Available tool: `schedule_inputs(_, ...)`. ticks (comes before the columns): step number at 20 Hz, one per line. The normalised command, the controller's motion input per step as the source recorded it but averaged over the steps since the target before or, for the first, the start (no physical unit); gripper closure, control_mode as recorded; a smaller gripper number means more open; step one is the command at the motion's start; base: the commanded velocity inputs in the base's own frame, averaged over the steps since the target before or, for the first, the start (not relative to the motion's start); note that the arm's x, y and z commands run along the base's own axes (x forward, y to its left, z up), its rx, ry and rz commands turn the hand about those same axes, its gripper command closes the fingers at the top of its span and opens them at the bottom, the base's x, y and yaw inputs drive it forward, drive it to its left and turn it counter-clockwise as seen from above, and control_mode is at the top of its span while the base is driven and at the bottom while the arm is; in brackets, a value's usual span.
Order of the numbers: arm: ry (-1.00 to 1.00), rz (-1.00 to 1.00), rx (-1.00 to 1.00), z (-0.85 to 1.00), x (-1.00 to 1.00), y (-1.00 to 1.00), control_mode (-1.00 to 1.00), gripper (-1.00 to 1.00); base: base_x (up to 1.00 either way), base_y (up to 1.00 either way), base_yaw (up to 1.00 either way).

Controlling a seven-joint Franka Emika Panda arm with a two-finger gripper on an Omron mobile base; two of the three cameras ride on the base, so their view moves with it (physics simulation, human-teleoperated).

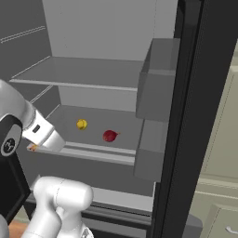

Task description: Open the fridge, remove the pear, lemon, and shrimp, and place them on any counter.

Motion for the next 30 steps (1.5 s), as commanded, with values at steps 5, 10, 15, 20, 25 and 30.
schedule_inputs(5,0.0,0.0,0.0,0.0,0.0,0.0,-1.0,1.0,0.0,0.0,0.0)
schedule_inputs(10,0.0,0.0,0.0,0.0,0.0,0.0,-1.0,1.0,0.0,0.0,0.0)
schedule_inputs(15,0.0,0.0,0.0,0.0,0.0,0.0,1.0,1.0,-0.26,0.0,0.0)
schedule_inputs(20,0.0,0.0,0.0,0.0,0.0,0.0,1.0,1.0,-0.89,0.08,0.0)
schedule_inputs(25,0.0,0.0,0.0,0.0,0.0,0.0,1.0,1.0,-0.94,0.23,0.02)
schedule_inputs(30,0.0,0.0,0.0,0.0,0.0,0.0,1.0,1.0,-0.53,0.5,0.09)
